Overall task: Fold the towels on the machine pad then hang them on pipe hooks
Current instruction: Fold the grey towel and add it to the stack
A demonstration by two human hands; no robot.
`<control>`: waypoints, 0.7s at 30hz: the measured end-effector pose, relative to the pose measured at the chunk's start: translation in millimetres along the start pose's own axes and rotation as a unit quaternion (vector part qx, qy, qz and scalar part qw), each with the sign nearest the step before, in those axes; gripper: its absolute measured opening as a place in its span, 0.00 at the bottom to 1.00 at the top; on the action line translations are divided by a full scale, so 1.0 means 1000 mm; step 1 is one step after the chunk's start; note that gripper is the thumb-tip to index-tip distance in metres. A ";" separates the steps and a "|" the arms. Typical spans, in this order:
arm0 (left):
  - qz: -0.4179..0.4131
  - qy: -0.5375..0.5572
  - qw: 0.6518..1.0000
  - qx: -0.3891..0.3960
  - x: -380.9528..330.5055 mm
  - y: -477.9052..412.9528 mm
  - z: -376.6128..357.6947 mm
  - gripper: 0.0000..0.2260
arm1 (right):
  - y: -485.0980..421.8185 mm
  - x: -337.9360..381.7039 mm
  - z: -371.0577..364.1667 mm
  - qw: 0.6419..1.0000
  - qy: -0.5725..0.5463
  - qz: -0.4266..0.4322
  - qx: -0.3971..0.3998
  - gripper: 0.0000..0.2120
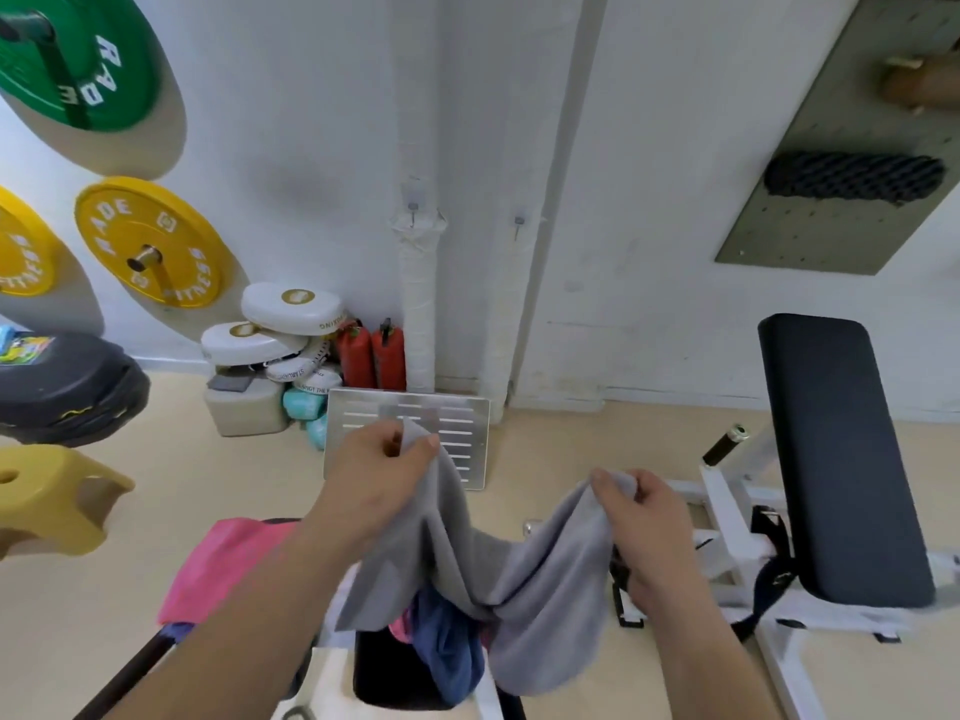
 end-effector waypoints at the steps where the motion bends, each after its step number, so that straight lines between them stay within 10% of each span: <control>1: -0.012 0.002 1.000 0.005 -0.001 0.008 -0.007 0.16 | 0.005 0.003 -0.008 1.000 -0.007 0.004 0.011 0.09; 9: -0.101 -0.024 0.994 0.039 0.019 0.072 -0.047 0.14 | 0.065 0.040 -0.065 0.969 0.024 0.111 0.220 0.14; 21: -0.161 0.011 0.987 -0.018 0.022 0.092 -0.024 0.10 | 0.080 0.050 -0.065 0.983 -0.065 0.070 0.159 0.09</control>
Point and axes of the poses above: each hand's wrist, its own y-axis away from the middle knuckle, its own z-axis out of the back of the hand, x = y × z, the point moved 2 cm from there along -y, towards the middle knuckle, and after that the axes turned 13 degrees about z, right-handed, at the moved point
